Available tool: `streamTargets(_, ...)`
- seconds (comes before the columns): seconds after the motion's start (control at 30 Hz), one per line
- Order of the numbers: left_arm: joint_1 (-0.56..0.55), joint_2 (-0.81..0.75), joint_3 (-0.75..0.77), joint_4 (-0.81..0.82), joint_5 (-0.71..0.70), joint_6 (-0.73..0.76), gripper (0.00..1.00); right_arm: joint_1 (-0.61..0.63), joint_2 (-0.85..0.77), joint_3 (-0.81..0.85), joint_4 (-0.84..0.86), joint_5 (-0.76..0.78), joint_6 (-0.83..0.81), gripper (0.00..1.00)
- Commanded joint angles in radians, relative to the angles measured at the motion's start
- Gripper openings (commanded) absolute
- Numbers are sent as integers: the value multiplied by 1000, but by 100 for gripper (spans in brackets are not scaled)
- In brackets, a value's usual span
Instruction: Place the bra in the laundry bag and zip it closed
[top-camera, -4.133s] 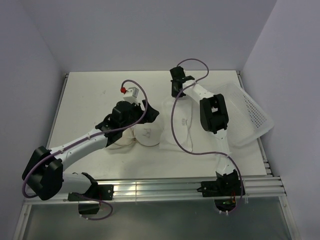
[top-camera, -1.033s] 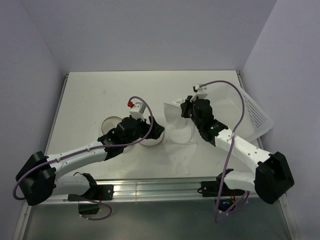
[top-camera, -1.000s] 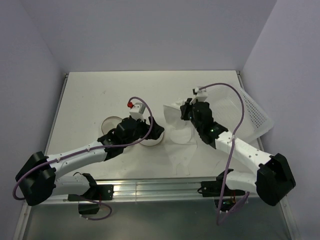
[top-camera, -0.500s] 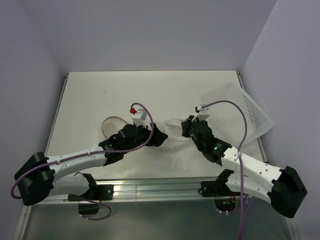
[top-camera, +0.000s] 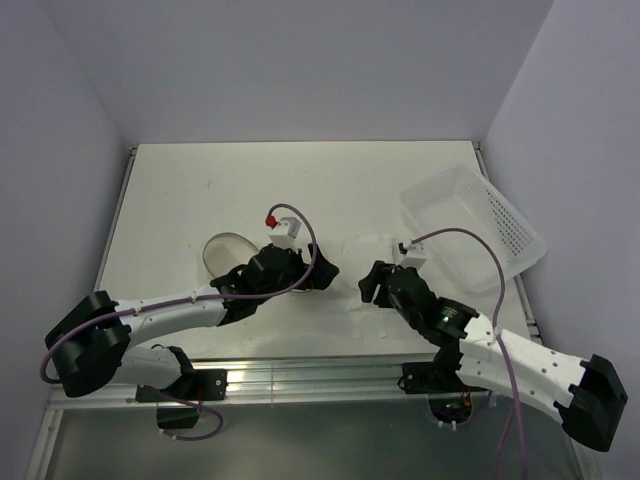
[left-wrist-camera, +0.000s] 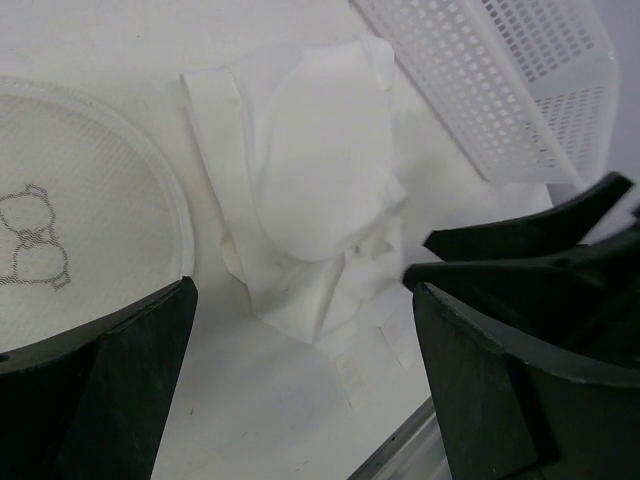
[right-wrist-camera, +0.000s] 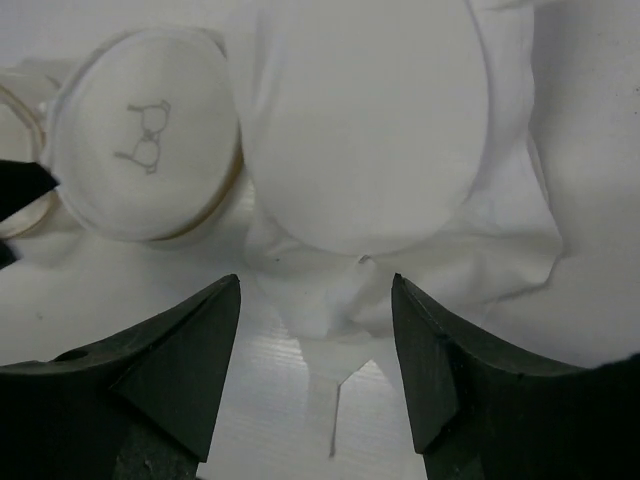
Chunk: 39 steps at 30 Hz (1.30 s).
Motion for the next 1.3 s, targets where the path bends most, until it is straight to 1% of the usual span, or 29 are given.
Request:
streamTargets(0.0,0,36,56,24,-36,-5,96,5,-92,77,-129,-30,14,70)
streamTargets(0.03,0,45,70,24,-39,-5,95,5,-127,88,-169,-30,9,69)
streamTargets(0.1,0,77,82,22,-42,-1,95,5,-144,125,-183,-30,-12,67)
streamTargets(0.17,2,111,98,38,-47,3,95,-7,-111,153,-186,2,-26,66)
streamTargets(0.2,8,122,104,41,-48,6,95,-17,-65,177,-188,46,-44,60)
streamTargets(0.23,14,133,118,45,-51,16,94,-32,-45,179,-147,54,-61,57)
streamTargets(0.27,35,157,125,47,-50,19,94,-111,-22,174,-111,37,-87,56)
streamTargets(0.3,49,169,138,45,-27,22,94,-173,22,167,-87,-67,-118,51)
streamTargets(0.33,64,185,156,47,-10,26,94,-231,39,160,-36,-128,-129,50)
streamTargets(0.37,92,212,170,42,2,39,94,-279,56,141,-5,-160,-141,52)
streamTargets(0.4,101,223,184,23,13,45,94,-350,97,140,13,-220,-165,59)
streamTargets(0.43,112,234,210,16,28,65,94,-377,121,148,27,-257,-181,62)
streamTargets(0.47,129,257,220,18,48,78,94,-394,144,160,35,-282,-197,69)
streamTargets(0.5,133,265,233,19,67,87,94,-412,179,162,49,-292,-220,81)
streamTargets(0.53,137,274,250,21,91,104,94,-426,196,160,90,-365,-239,84)
streamTargets(0.57,140,289,256,24,103,113,94,-443,214,162,101,-403,-253,87)
streamTargets(0.6,141,295,260,27,114,121,94,-455,243,162,110,-412,-268,93)
streamTargets(0.63,141,303,268,42,130,140,94,-484,257,154,148,-411,-273,95)
streamTargets(0.73,141,347,317,20,146,176,94,-535,319,154,190,-521,-262,97)
streamTargets(0.93,149,453,428,-40,189,254,95,-535,440,168,253,-498,-242,98)
streamTargets(1.0,170,478,452,-60,223,259,96,-531,481,164,274,-519,-224,92)
streamTargets(1.07,201,499,461,-60,263,266,97,-525,494,142,317,-527,-198,88)
streamTargets(1.1,212,509,480,-74,310,268,97,-521,500,136,329,-524,-187,80)
streamTargets(1.13,222,518,489,-82,333,276,97,-518,501,130,346,-513,-179,76)
streamTargets(1.17,238,530,495,-86,350,280,97,-520,507,113,360,-501,-161,67)
streamTargets(1.2,245,538,506,-85,398,283,97,-520,513,105,371,-486,-155,58)
streamTargets(1.27,268,571,529,-93,464,292,98,-518,523,91,394,-481,-143,49)
